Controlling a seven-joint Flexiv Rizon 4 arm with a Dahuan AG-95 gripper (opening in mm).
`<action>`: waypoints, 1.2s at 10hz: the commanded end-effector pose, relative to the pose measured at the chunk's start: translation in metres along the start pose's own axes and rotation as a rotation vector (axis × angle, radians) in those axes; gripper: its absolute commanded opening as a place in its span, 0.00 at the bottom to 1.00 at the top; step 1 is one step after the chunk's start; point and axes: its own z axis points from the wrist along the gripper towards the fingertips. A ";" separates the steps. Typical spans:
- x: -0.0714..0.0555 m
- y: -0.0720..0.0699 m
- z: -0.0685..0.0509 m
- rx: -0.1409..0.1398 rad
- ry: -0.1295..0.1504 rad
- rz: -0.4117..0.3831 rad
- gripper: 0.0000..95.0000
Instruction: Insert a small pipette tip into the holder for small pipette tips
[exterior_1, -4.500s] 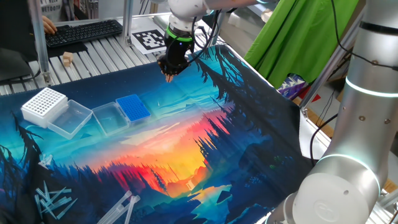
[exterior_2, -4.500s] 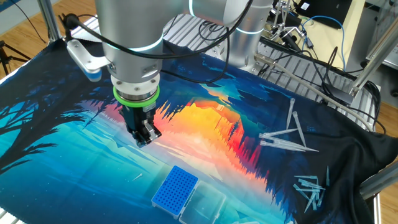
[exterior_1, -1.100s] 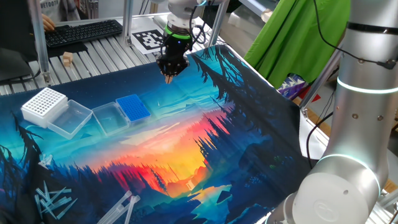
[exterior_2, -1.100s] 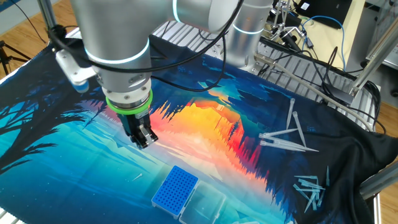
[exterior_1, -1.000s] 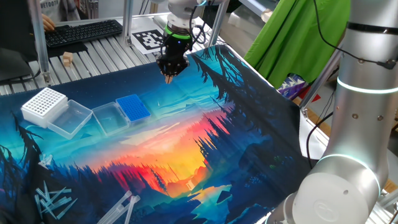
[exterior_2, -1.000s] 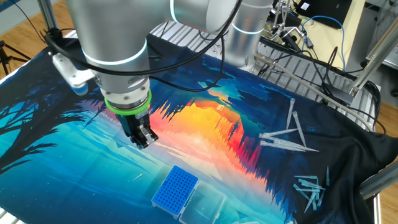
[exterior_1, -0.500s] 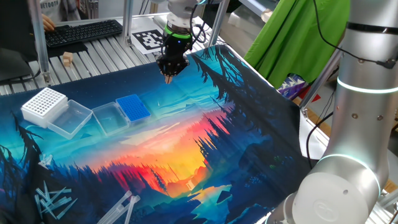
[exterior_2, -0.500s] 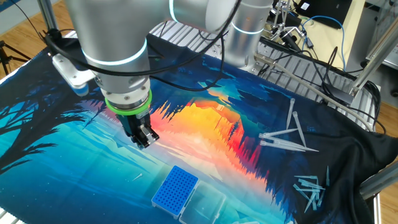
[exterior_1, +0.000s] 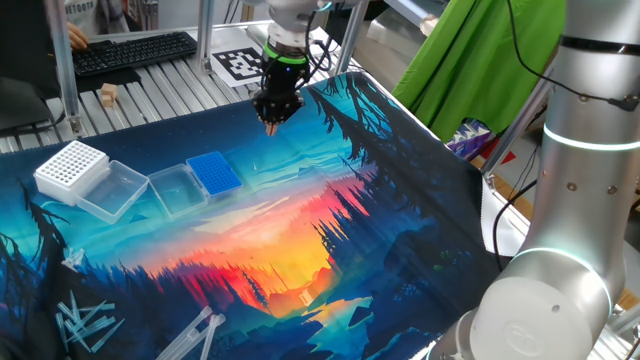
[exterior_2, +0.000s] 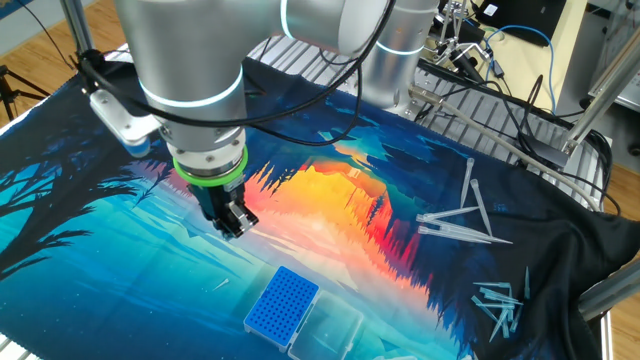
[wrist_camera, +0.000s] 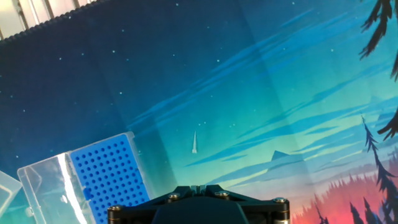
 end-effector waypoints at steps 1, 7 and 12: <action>-0.001 -0.002 0.008 0.015 -0.009 -0.007 0.00; -0.006 0.000 0.025 0.014 -0.010 -0.005 0.00; -0.018 0.006 0.043 0.014 -0.012 0.000 0.00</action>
